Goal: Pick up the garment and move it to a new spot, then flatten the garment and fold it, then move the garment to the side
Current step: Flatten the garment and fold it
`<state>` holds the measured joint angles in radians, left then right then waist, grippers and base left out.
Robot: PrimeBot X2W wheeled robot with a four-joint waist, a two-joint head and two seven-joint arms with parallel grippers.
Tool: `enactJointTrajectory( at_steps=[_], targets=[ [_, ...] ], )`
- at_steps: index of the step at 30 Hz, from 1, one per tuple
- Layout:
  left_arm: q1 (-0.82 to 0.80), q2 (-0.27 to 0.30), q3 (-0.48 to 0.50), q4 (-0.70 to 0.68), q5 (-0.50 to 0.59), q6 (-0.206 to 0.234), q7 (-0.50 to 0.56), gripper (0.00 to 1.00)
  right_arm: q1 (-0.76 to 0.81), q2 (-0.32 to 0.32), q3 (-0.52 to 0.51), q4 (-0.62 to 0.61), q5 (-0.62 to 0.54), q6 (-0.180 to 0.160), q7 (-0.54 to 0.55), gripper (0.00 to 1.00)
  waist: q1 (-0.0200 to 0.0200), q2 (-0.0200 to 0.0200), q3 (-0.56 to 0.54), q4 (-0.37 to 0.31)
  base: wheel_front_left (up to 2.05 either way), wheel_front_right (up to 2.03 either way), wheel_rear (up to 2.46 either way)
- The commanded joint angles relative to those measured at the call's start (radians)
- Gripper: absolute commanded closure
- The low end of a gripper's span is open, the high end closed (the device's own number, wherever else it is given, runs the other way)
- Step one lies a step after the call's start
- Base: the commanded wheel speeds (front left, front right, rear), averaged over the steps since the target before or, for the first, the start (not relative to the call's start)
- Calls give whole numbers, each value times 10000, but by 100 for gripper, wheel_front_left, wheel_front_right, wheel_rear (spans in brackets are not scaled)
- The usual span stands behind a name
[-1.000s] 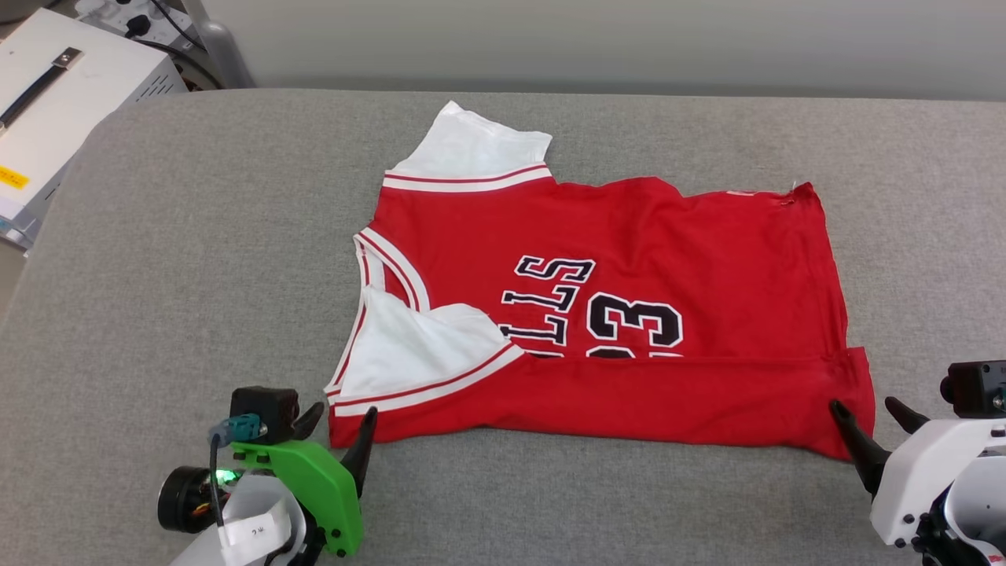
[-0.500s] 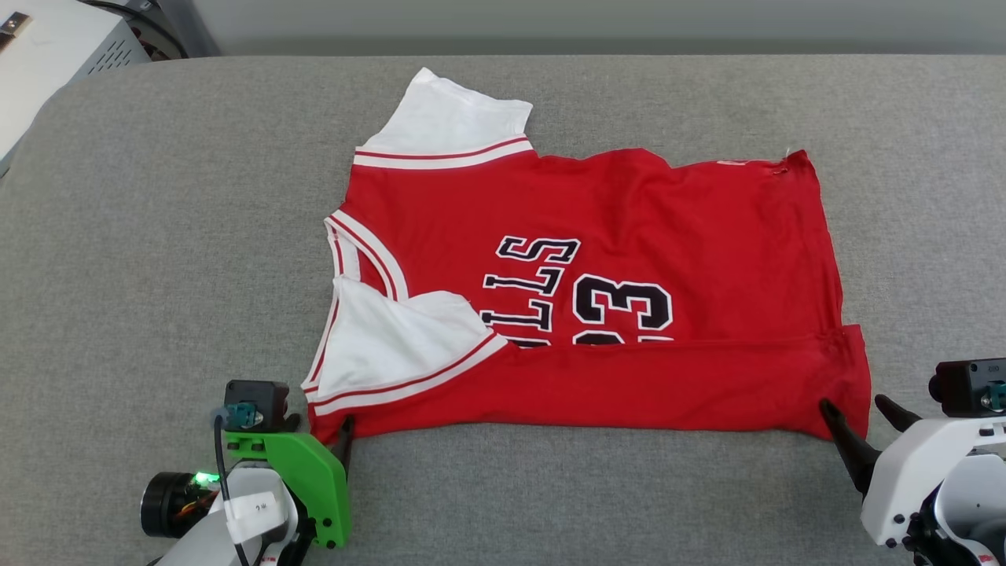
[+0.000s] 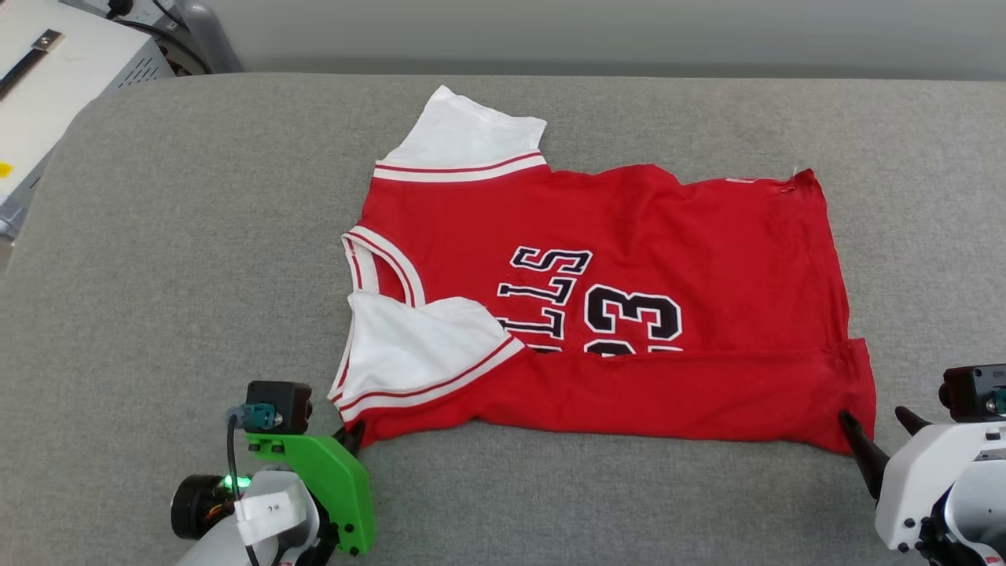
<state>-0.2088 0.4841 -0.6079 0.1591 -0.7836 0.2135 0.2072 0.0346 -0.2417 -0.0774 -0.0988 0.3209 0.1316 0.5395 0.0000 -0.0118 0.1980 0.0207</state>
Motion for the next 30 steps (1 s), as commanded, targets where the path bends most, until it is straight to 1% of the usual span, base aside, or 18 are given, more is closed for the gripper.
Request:
enactJointTrajectory(
  at_steps=[1,8,12,16,17,18,19,25,26,30],
  targets=[
    [129,49,16,-256,22,-4,-70,100,-45,47,-75,127,-182,-9,65,0,0,118,-119,153,0,0,0],
    [204,438,43,-1606,287,388,100,100,-260,407,-366,1028,-795,-9,205,0,0,118,-29,390,0,0,0],
    [255,593,63,-2011,345,529,198,100,-431,624,-456,1527,-1009,-9,178,0,0,118,57,436,0,0,0],
    [318,683,52,-2185,369,591,241,100,-529,743,-351,1957,-957,-9,270,0,0,118,123,439,0,0,0],
    [328,692,41,-2196,368,596,257,100,-540,747,-311,2029,-937,-9,286,35,0,118,132,438,0,0,0],
    [338,700,29,-2199,364,599,273,100,-558,760,-280,2103,-894,-9,276,56,0,118,141,435,0,0,0],
    [344,712,18,-2185,363,595,287,100,-577,768,-279,2158,-870,-9,266,99,0,118,146,429,0,0,0],
    [392,790,-30,-1957,351,546,307,100,-603,598,-411,2326,-879,-9,126,100,0,118,20,392,0,0,0],
    [472,811,-88,-1867,312,515,352,100,-616,455,-607,2252,-839,-9,79,100,0,118,-141,369,0,0,0],
    [626,874,-190,-1744,266,468,439,100,-542,189,-786,1995,-725,-9,166,100,0,118,-393,337,0,0,0]
  ],
)
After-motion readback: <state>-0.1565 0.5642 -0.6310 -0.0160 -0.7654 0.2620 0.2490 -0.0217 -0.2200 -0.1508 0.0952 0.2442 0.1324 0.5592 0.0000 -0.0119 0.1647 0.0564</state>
